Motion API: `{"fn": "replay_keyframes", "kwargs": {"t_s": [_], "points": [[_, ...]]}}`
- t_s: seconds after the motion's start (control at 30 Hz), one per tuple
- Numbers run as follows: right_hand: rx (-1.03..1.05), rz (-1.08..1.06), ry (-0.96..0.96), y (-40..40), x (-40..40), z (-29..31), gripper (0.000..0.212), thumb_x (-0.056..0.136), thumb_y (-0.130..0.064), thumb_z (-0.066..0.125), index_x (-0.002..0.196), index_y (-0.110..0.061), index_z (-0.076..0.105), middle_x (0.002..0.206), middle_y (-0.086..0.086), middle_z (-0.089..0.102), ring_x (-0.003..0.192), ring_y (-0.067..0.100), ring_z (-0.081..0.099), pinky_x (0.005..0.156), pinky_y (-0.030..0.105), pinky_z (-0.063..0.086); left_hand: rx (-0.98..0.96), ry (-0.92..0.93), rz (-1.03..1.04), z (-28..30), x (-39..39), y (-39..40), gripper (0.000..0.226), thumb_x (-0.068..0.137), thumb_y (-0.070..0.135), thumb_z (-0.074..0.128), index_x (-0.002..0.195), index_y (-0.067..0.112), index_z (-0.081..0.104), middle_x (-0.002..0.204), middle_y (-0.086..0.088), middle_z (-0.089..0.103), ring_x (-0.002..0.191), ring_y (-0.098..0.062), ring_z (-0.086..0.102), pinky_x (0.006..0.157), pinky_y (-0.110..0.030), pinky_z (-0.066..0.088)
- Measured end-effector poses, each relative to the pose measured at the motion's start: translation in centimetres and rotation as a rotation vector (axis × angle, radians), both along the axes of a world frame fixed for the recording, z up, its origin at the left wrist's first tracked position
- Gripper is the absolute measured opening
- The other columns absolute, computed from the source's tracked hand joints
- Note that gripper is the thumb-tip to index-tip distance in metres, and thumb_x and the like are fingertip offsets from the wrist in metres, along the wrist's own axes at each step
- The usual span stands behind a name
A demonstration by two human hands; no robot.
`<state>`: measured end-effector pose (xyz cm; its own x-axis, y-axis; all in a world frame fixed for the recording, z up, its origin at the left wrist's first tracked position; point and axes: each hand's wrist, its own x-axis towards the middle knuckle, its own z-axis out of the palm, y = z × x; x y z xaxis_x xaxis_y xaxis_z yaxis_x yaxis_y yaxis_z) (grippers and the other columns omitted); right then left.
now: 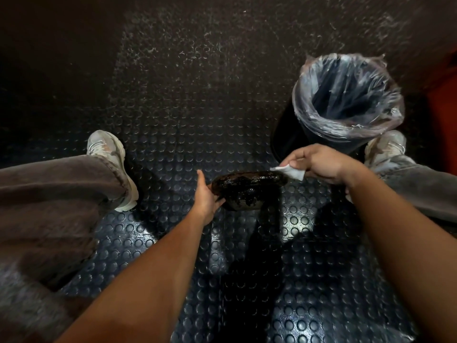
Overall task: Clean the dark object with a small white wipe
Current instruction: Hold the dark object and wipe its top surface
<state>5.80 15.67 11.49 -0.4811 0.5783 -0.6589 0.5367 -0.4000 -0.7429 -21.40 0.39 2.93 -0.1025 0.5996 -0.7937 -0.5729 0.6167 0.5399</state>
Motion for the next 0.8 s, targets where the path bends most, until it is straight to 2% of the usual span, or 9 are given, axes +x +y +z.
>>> {"fn": "replay_keyframes", "kwargs": {"t_s": [0.07,0.13,0.2,0.3,0.4,0.53,0.63,0.73,0.8], "points": [[-0.028,-0.108,-0.021,-0.9,0.8,-1.5,0.020,0.096,-0.003,0.060,0.095,-0.011,0.078,0.098,0.025,0.071,0.090,0.031,0.059,0.077,0.035,0.046,-0.003,0.000,-0.003,0.0,0.0,0.0,0.097,0.091,0.081,0.015,0.143,0.007,0.051,0.139,-0.011,0.060,0.134,-0.026,0.052,0.118,-0.047,0.035],[-0.052,-0.140,-0.062,-1.8,0.4,-2.6,0.025,0.099,0.001,0.054,0.094,-0.010,0.076,0.098,0.018,0.073,0.092,0.028,0.064,0.075,0.031,0.050,-0.006,-0.002,0.007,-0.1,0.0,0.0,0.098,0.091,0.081,0.015,0.145,0.006,0.049,0.141,-0.012,0.059,0.135,-0.026,0.051,0.118,-0.047,0.034],[-0.044,-0.104,-0.128,-2.2,-1.2,-2.8,0.027,0.101,0.000,0.051,0.094,-0.010,0.076,0.094,0.015,0.076,0.074,0.017,0.067,0.058,0.023,0.048,0.000,-0.007,0.009,0.1,0.0,0.0,0.097,0.092,0.080,0.014,0.143,0.005,0.050,0.141,-0.011,0.058,0.135,-0.027,0.050,0.119,-0.048,0.033],[-0.010,0.033,-0.227,-1.1,-3.0,-2.2,0.027,0.100,-0.005,0.053,0.092,-0.014,0.077,0.070,0.006,0.073,0.042,0.009,0.049,0.038,0.019,0.030,0.006,-0.005,0.011,0.4,0.1,0.1,0.092,0.092,0.079,0.014,0.128,0.009,0.061,0.138,-0.009,0.060,0.135,-0.026,0.051,0.120,-0.048,0.032],[0.029,0.168,-0.203,0.3,-2.6,-0.6,0.018,0.095,-0.018,0.062,0.095,-0.023,0.080,0.081,0.019,0.071,0.056,0.023,0.045,0.054,0.029,0.032,0.009,-0.006,0.013,0.5,0.1,0.1,0.086,0.093,0.079,0.013,0.113,0.014,0.065,0.132,-0.006,0.063,0.132,-0.026,0.053,0.118,-0.046,0.034],[-0.021,-0.074,-0.038,-0.6,0.1,-0.8,0.021,0.096,-0.004,0.059,0.093,-0.012,0.078,0.080,0.013,0.073,0.070,0.020,0.062,0.061,0.024,0.050,0.011,-0.005,-0.008,0.1,0.0,0.0,0.099,0.091,0.080,0.012,0.141,0.005,0.052,0.139,-0.012,0.060,0.134,-0.026,0.052,0.119,-0.047,0.034],[-0.056,-0.078,-0.108,-1.9,0.1,-3.1,0.018,0.093,-0.012,0.062,0.097,-0.017,0.080,0.104,0.019,0.075,0.095,0.031,0.060,0.086,0.043,0.046,0.020,-0.007,-0.004,-0.2,0.0,-0.1,0.100,0.091,0.081,0.013,0.144,0.005,0.050,0.139,-0.012,0.060,0.134,-0.025,0.053,0.119,-0.047,0.034],[-0.015,-0.023,-0.219,-1.4,-1.7,-4.2,0.024,0.097,-0.009,0.058,0.091,-0.018,0.079,0.093,0.015,0.076,0.078,0.023,0.064,0.066,0.030,0.048,0.020,-0.005,-0.013,0.0,0.1,0.1,0.100,0.091,0.081,0.011,0.142,0.006,0.052,0.139,-0.012,0.061,0.133,-0.025,0.053,0.119,-0.047,0.033],[-0.015,0.088,-0.219,-0.7,-3.2,-2.9,0.025,0.099,-0.011,0.056,0.091,-0.018,0.079,0.090,0.020,0.074,0.061,0.018,0.054,0.052,0.021,0.033,0.015,-0.004,-0.004,0.1,0.1,0.1,0.100,0.091,0.081,0.011,0.143,0.006,0.051,0.139,-0.011,0.060,0.134,-0.026,0.052,0.120,-0.048,0.031]]}}
